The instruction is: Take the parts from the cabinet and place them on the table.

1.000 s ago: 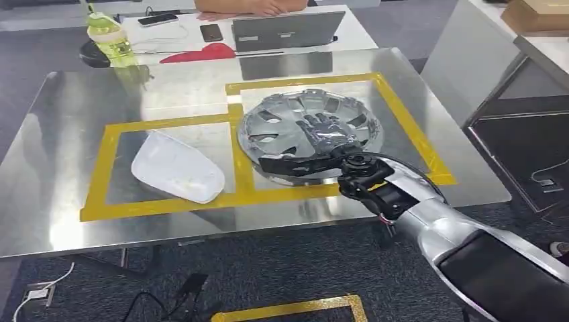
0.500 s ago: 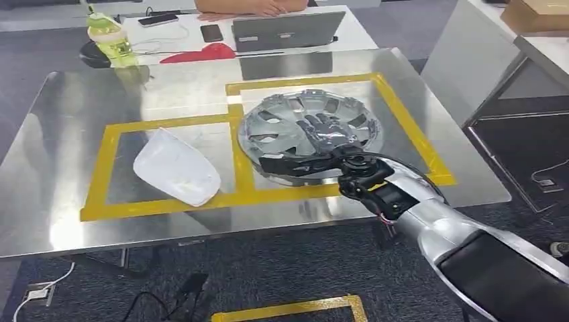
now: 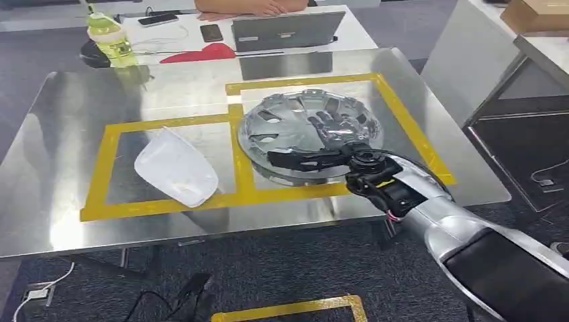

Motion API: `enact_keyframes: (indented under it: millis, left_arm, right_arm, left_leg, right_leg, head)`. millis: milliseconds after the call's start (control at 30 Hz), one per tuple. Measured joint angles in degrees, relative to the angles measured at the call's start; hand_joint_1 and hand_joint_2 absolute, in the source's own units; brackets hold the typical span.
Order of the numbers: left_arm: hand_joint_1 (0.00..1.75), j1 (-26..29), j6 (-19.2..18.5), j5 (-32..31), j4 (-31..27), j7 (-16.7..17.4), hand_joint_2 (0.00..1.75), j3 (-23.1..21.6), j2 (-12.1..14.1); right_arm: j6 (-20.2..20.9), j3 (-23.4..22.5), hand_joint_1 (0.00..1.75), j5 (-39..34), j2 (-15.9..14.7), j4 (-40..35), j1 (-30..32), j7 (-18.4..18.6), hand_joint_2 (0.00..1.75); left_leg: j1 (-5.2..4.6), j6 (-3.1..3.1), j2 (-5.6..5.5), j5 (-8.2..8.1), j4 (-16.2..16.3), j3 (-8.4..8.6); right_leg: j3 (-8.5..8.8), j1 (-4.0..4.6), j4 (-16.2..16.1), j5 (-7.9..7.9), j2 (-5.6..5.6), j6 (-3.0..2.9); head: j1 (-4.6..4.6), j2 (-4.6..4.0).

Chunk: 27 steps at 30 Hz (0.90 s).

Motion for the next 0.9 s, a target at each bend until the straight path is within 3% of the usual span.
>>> enact_keyframes:
  millis: [333,500,733,900]
  left_arm:
    - [0.0,0.4,0.0,0.8,0.0,-0.4,0.0,0.0,0.1]
    - [0.0,0.4,0.5,1.2,0.0,-0.4,0.0,0.0,0.1]
    - [0.0,0.7,0.6,2.0,0.0,-0.4,0.0,0.0,0.1]
    - [0.0,0.7,0.6,2.0,0.0,-0.5,0.0,0.0,0.1]
  right_arm:
    - [-5.0,-4.4,0.0,-7.5,-1.1,-1.1,-0.3,-3.8,0.0]
    - [-8.4,-7.5,0.0,-13.4,-1.3,-2.2,-0.3,-8.0,0.0]
    - [-10.3,-11.1,0.0,-19.5,-1.3,-3.7,-0.2,-11.9,0.0]
    - [-10.3,-11.2,0.0,-19.6,-1.3,-3.8,-0.2,-12.1,0.0]
  left_leg:
    - [0.0,0.0,0.01,0.0,0.0,0.0]
    - [0.0,0.0,0.01,0.0,0.0,0.0]
    - [0.0,0.0,0.02,0.0,0.0,0.0]
    - [0.0,0.0,0.02,0.0,0.0,0.0]
  right_leg:
    - [-0.01,0.0,0.0,0.0,0.0,0.0]
    - [-0.01,0.0,0.0,0.0,0.0,0.0]
    - [-0.01,0.0,0.0,0.0,0.01,0.0]
    - [-0.01,0.0,0.0,0.0,0.01,0.0]
  head:
    - [-0.02,0.0]
    - [0.0,0.0]
    - [-0.02,0.0]
    - [-0.02,0.0]
